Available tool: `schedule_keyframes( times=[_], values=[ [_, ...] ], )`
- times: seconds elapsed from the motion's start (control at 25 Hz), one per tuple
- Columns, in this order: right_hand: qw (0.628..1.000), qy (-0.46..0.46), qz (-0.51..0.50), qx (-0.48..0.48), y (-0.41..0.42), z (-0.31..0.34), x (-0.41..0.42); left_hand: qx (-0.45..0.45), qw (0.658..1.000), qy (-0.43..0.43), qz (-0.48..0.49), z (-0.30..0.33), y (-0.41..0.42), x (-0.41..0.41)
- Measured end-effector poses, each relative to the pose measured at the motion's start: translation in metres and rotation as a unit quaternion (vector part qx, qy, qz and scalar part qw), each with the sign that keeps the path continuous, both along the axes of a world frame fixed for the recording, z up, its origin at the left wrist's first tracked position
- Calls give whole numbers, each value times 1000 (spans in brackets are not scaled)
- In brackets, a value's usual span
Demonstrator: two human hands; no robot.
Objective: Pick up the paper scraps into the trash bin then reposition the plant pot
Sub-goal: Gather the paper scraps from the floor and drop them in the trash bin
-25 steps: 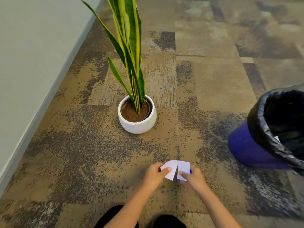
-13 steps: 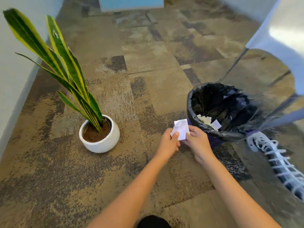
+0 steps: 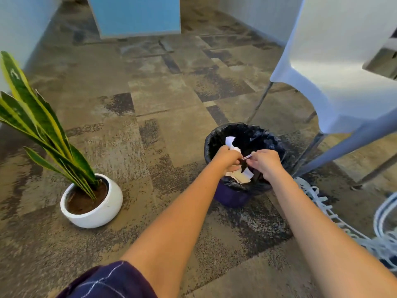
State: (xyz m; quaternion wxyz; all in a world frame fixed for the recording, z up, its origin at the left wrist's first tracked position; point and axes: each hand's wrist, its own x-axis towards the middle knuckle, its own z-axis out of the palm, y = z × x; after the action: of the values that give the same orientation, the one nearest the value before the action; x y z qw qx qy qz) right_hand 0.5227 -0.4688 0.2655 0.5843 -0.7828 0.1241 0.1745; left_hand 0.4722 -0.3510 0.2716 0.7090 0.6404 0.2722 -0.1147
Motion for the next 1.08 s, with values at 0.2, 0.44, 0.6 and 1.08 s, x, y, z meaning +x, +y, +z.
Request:
schedule_keyframes(
  times=[0.2, 0.44, 0.6, 1.08],
  values=[
    [995, 13, -47, 83, 3, -1, -4, 14, 1000, 2, 15, -13, 13, 0],
    [996, -48, -27, 74, 22, -3, -18, 0, 997, -28, 68, -19, 22, -21],
    [992, -115, -2, 56, 54, -5, -31, 6, 995, -51, 87, -24, 40, -48],
    [957, -101, 267, -50, 214, -107, -111, 99, 985, 144, 13, -127, 264, -238]
  ],
)
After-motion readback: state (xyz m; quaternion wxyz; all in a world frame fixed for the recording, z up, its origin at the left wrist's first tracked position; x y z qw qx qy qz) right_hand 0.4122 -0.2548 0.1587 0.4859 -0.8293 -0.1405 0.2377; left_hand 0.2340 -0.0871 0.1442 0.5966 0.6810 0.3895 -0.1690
